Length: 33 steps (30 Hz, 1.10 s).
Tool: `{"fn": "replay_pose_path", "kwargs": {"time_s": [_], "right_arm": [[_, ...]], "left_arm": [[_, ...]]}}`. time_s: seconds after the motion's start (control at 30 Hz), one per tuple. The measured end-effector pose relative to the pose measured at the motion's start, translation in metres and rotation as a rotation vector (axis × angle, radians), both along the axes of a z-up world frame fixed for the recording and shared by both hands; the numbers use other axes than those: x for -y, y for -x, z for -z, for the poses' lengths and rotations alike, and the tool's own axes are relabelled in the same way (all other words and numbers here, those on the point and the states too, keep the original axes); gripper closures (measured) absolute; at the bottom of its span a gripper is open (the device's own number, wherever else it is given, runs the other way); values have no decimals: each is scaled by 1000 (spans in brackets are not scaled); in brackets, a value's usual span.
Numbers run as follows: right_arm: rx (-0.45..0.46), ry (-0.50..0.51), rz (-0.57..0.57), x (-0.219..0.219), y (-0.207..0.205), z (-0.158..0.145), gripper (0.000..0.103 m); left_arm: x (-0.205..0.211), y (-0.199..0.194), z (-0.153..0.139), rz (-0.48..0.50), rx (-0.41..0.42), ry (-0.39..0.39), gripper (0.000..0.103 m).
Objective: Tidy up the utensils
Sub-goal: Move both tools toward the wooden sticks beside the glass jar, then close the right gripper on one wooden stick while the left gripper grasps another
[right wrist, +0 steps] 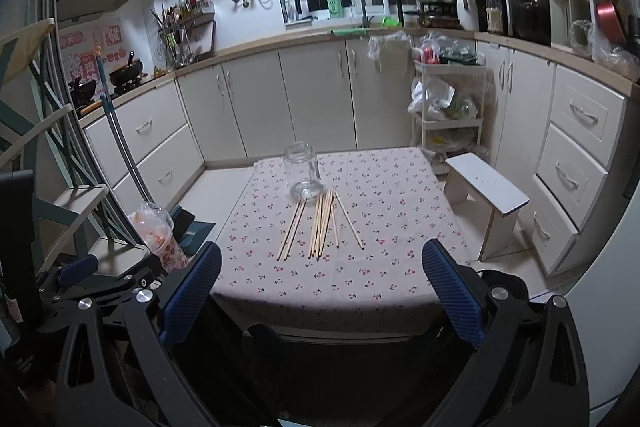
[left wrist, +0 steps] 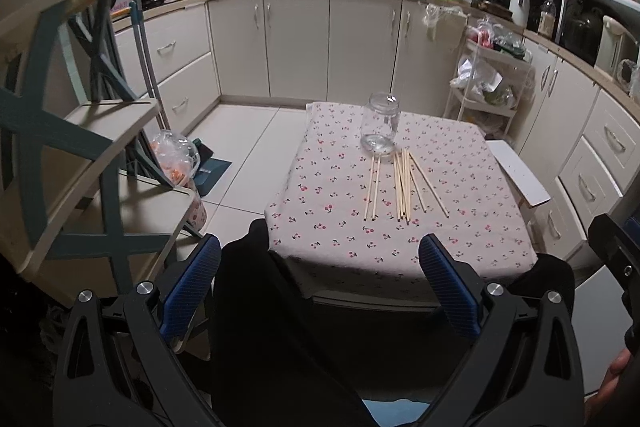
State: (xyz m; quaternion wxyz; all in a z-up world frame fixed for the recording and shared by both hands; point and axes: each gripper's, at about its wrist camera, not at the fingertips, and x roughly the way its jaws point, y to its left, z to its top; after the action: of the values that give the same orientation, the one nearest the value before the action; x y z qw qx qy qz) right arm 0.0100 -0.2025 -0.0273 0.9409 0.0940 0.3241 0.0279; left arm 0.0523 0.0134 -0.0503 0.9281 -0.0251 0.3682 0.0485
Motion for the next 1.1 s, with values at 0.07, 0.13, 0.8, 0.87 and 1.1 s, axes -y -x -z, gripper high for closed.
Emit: {"fn": "replay_pose_path", "kwargs": {"time_s": [0.07, 0.13, 0.8, 0.87, 1.1], "right_arm": [[-21, 2, 1, 2, -10, 8, 6], [-46, -1, 2, 5, -22, 18, 6], [-217, 26, -66, 30, -178, 131, 42], [-252, 20, -90, 31, -199, 145, 55], [-281, 55, -151, 21, -261, 183, 63]], "left_arm": [[2, -18, 11, 2, -26, 3, 8], [5, -29, 17, 7, -39, 4, 8], [29, -205, 107, 88, -149, 8, 14], [27, -218, 114, 96, -158, 23, 19], [44, -293, 153, 141, -185, 4, 24]]}}
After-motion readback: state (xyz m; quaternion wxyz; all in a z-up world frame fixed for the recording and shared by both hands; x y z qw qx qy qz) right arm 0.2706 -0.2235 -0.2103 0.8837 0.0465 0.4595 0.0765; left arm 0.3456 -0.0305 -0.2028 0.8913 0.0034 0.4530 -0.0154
